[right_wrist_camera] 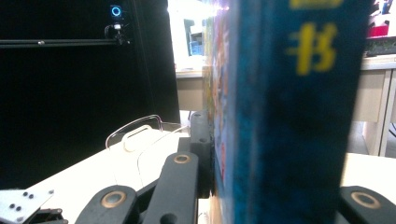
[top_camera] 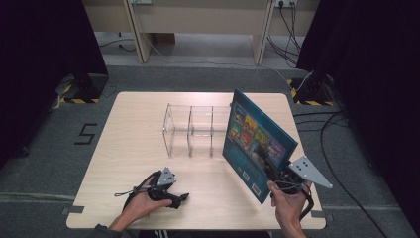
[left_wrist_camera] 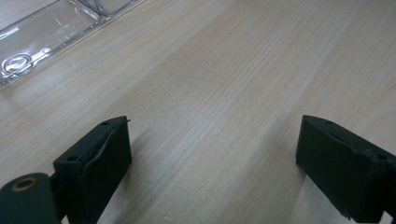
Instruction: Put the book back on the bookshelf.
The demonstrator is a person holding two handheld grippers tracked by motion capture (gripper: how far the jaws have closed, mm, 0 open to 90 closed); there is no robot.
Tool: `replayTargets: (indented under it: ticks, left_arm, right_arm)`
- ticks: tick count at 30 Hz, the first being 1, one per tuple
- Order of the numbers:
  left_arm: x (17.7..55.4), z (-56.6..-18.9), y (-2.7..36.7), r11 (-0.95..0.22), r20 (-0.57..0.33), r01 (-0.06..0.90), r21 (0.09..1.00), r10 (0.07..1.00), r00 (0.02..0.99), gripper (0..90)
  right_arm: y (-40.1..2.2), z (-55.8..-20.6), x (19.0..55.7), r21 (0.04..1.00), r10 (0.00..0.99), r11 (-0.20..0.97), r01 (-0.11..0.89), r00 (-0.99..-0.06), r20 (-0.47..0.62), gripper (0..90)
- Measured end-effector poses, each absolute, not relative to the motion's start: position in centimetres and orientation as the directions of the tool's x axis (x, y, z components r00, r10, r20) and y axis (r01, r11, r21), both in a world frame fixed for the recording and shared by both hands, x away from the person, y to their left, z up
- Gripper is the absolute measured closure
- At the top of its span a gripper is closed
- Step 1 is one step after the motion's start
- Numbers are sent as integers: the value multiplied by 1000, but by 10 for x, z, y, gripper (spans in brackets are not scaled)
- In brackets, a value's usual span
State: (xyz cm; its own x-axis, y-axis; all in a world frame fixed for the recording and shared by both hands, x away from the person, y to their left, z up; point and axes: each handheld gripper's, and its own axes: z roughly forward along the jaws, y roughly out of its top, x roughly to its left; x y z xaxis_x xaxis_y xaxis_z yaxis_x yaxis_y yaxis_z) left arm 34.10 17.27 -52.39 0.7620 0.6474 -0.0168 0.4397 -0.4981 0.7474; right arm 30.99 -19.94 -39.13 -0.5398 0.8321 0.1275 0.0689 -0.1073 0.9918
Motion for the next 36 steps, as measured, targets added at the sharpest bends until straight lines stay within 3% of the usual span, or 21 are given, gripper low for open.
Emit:
replayTargets:
  ticks: [36]
  left_arm:
    - [341,-524,173,-498,-18,439,748,646,763,93]
  right_arm:
    - [-162,-385,370,987,842,-138,85,-515,162,828]
